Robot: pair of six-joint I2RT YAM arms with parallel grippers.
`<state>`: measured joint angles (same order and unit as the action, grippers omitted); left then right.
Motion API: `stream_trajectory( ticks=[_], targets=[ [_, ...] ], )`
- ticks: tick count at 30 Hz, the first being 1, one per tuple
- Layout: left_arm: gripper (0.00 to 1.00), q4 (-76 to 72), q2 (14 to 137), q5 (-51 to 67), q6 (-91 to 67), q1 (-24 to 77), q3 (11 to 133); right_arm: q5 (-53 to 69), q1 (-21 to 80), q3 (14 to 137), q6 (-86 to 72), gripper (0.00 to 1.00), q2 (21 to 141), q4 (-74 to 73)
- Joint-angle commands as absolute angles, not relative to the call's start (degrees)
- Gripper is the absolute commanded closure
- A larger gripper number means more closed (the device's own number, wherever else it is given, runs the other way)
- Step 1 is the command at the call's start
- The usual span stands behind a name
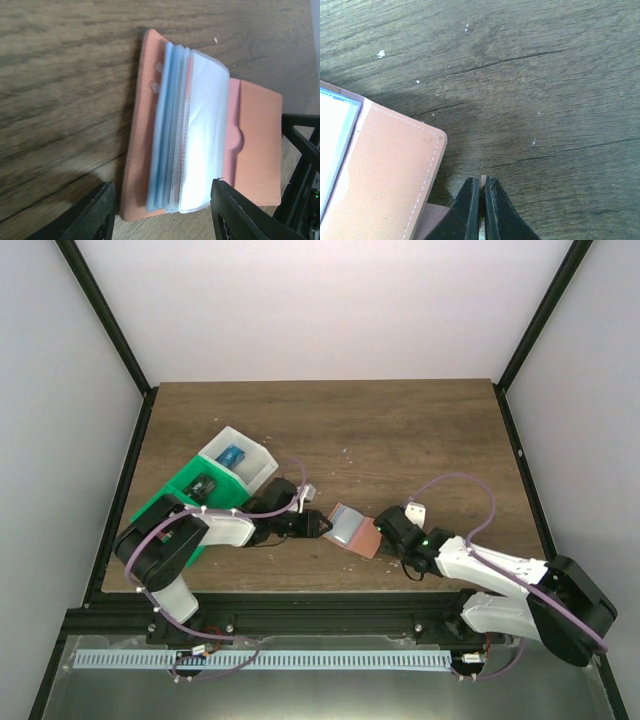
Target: Take the credit cards out of the card holder
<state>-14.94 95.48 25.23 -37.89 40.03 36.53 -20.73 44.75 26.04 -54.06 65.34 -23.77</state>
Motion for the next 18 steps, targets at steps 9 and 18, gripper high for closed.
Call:
stream_trajectory(
  ticks=[9,18],
  targets=[
    [0.47,-22.95,98.56,31.16,-44.41,41.8,37.06,-21.27,44.56,25.48,-53.18,1.0,64.89,-21.82],
    [0.55,-29.73,94.66,35.12,-50.17,42.29,34.1,-21.01,44.55,25.22,-52.96,1.0,64.82,-21.35]
  ],
)
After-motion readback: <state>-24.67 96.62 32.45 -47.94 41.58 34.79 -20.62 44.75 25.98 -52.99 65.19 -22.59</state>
